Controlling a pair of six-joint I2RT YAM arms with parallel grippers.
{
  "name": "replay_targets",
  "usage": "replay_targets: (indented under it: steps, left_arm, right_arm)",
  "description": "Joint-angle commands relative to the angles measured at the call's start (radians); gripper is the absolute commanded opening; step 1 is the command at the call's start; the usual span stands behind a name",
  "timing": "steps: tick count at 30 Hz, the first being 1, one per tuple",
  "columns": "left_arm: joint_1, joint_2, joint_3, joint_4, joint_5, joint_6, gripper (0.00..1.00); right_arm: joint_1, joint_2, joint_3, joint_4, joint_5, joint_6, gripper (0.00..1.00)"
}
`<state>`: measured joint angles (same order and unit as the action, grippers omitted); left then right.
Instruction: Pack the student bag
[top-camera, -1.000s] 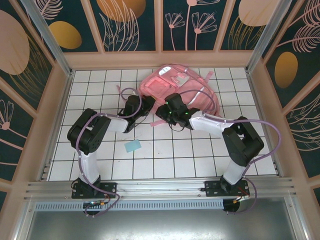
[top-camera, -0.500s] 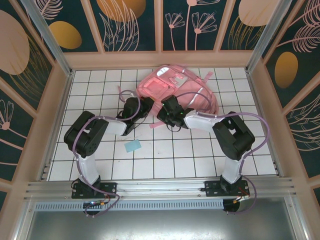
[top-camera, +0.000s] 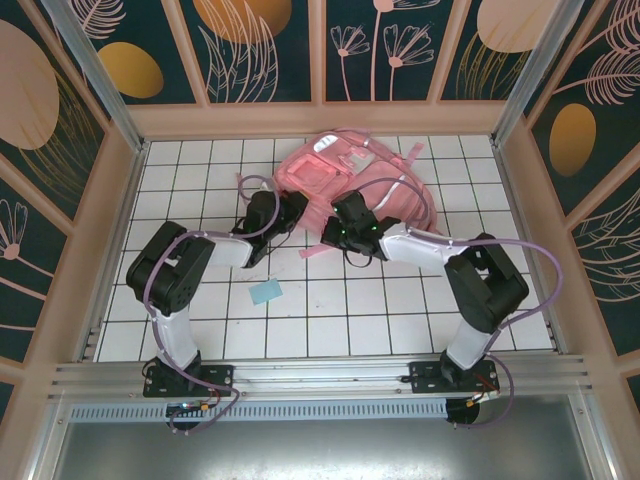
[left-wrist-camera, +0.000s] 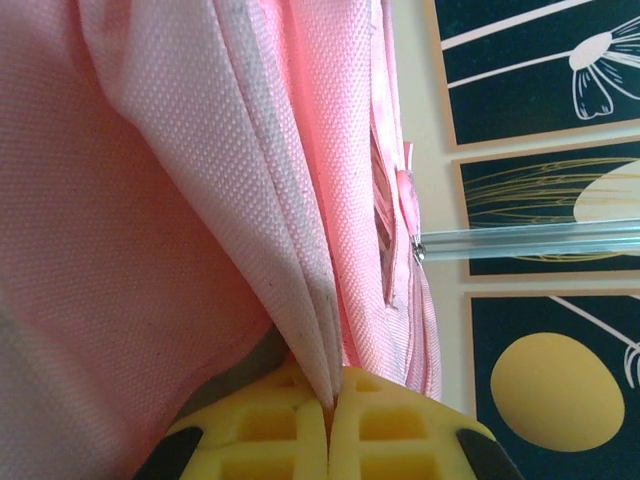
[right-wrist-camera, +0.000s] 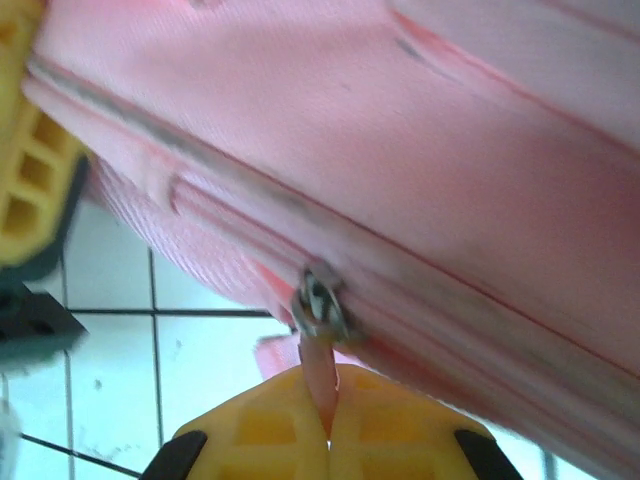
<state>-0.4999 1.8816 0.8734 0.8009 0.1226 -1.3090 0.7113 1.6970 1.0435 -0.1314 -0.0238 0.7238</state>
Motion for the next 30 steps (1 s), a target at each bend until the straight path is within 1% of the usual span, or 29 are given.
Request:
replay_targets:
  steps: [1,2,7,10,13,15,18,22,23,24,26,27,29,30]
  left_arm:
    - [0.072,-0.005,0.073,0.012,-0.064,0.084,0.00]
    - [0.080,0.000,0.084,0.000,-0.064,0.098,0.00]
    - [0.112,0.016,0.093,-0.024,-0.053,0.120,0.00]
    - [0.128,0.023,0.108,-0.047,-0.047,0.144,0.00]
    - [0.138,0.028,0.129,-0.058,-0.041,0.157,0.00]
    - [0.141,0.031,0.133,-0.059,-0.029,0.161,0.00]
    - [0.142,0.032,0.132,-0.043,0.002,0.154,0.00]
    - [0.125,0.021,0.105,0.018,0.055,0.099,0.00]
    - [0.115,0.014,0.105,0.022,0.060,0.094,0.00]
    - [0.106,0.009,0.093,0.023,0.062,0.094,0.00]
    - [0.084,-0.007,0.076,0.026,0.062,0.095,0.00]
    - [0.075,-0.013,0.075,0.030,0.062,0.094,0.00]
    - [0.055,-0.027,0.072,0.032,0.058,0.093,0.00]
    - [0.048,-0.031,0.073,0.032,0.057,0.093,0.00]
  right_arm:
    - [-0.023,-0.033,-0.039,-0.270,0.031,-0.171,0.00]
    - [-0.028,-0.039,-0.046,-0.291,0.015,-0.191,0.00]
    - [-0.085,-0.089,-0.087,-0.378,0.014,-0.248,0.00]
    - [-0.141,-0.130,-0.108,-0.430,0.023,-0.285,0.00]
    - [-0.198,-0.166,-0.125,-0.465,0.000,-0.326,0.00]
    - [-0.218,-0.181,-0.127,-0.468,-0.012,-0.344,0.00]
    - [-0.222,-0.183,-0.102,-0.448,-0.045,-0.345,0.00]
    - [-0.217,-0.172,-0.036,-0.363,-0.140,-0.275,0.00]
    - [-0.208,-0.173,-0.014,-0.337,-0.146,-0.260,0.00]
    - [-0.199,-0.175,0.006,-0.316,-0.145,-0.256,0.02]
    - [-0.177,-0.175,0.055,-0.272,-0.123,-0.253,0.13]
    - [-0.172,-0.170,0.075,-0.256,-0.116,-0.253,0.17]
    - [-0.170,-0.149,0.123,-0.221,-0.102,-0.261,0.23]
    - [-0.170,-0.133,0.145,-0.210,-0.097,-0.271,0.24]
